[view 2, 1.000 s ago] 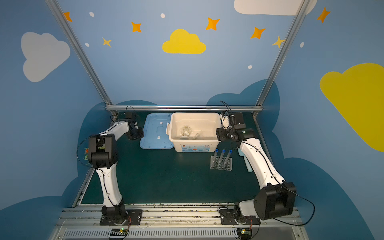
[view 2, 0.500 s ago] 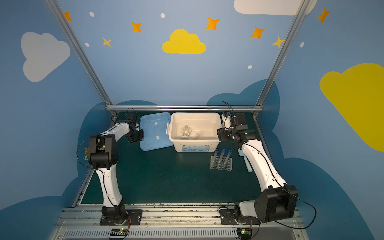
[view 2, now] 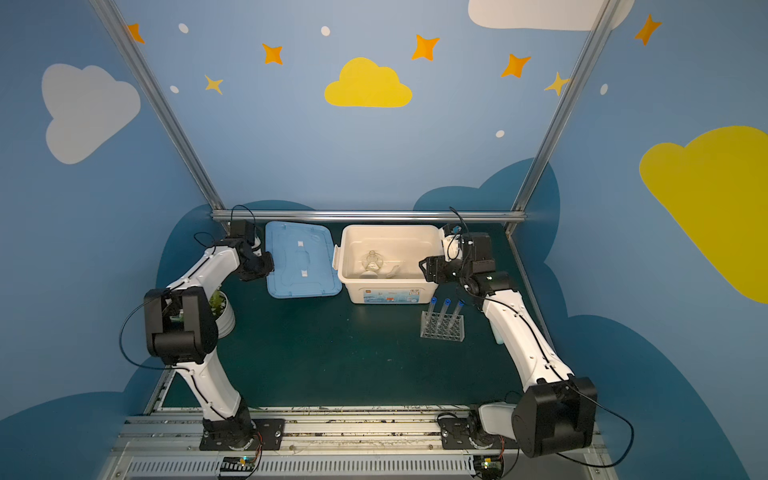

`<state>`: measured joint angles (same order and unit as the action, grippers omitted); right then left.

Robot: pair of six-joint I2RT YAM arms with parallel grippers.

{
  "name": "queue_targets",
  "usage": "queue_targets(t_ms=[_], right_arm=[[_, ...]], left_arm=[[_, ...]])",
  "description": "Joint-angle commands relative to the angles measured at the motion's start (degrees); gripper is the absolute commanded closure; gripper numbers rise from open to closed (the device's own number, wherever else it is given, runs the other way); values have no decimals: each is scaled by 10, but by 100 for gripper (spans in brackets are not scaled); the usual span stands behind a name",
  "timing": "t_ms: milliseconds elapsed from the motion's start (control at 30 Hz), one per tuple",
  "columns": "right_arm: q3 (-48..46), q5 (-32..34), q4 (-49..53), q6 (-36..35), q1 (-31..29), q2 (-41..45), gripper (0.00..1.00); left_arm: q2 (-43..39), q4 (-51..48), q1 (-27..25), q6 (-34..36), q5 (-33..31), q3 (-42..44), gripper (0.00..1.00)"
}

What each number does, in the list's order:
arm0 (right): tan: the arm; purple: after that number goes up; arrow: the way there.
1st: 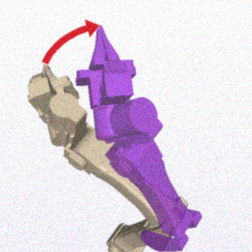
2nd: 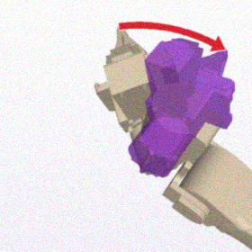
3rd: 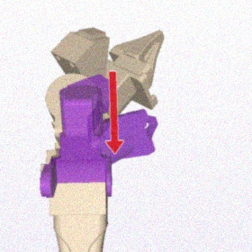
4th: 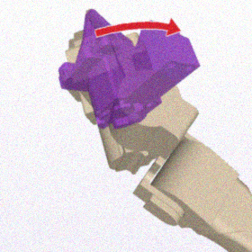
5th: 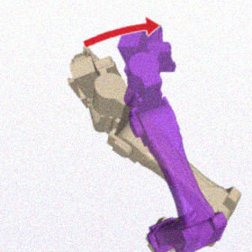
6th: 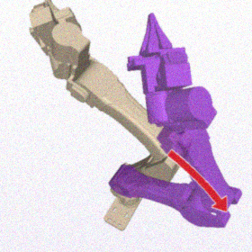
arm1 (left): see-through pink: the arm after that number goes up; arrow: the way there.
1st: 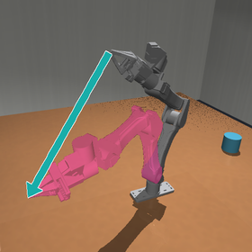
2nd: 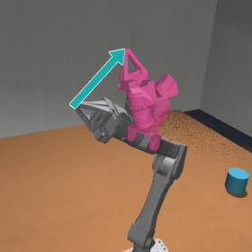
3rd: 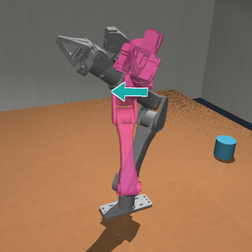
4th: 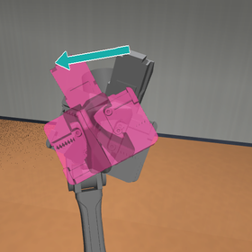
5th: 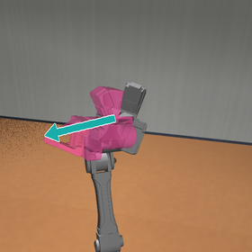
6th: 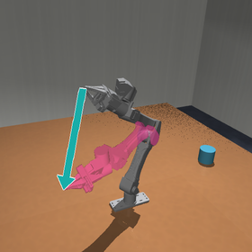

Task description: Organize the chemistry lab equipment

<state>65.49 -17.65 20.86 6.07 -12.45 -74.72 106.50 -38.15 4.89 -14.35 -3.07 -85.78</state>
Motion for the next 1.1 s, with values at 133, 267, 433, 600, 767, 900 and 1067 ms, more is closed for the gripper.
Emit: queue_targets(t_ms=[133, 267, 433, 600, 767, 900, 1067], right_arm=[[28, -115, -94, 90, -2, -18, 20], [33, -145, -119, 115, -5, -35, 20], [40, -163, -142, 139, -10, -62, 20], [51, -185, -148, 153, -12, -84, 20], [64, -196, -154, 158, -19, -106, 20], [72, -208, -169, 165, -25, -121, 20], [79, -233, -191, 179, -28, -141, 20]], left_arm=[[-82, -8, 2, 3, -33, -31, 97], [-121, 9, 2, 15, -55, -19, 97], [-152, 25, 4, 32, -80, -8, 97], [-163, 21, 5, 27, -71, -11, 97], [-190, 46, 4, 10, -10, -12, 97], [-208, 52, 2, -5, 14, -19, 97], [-233, 52, -3, -10, 23, -20, 97]])
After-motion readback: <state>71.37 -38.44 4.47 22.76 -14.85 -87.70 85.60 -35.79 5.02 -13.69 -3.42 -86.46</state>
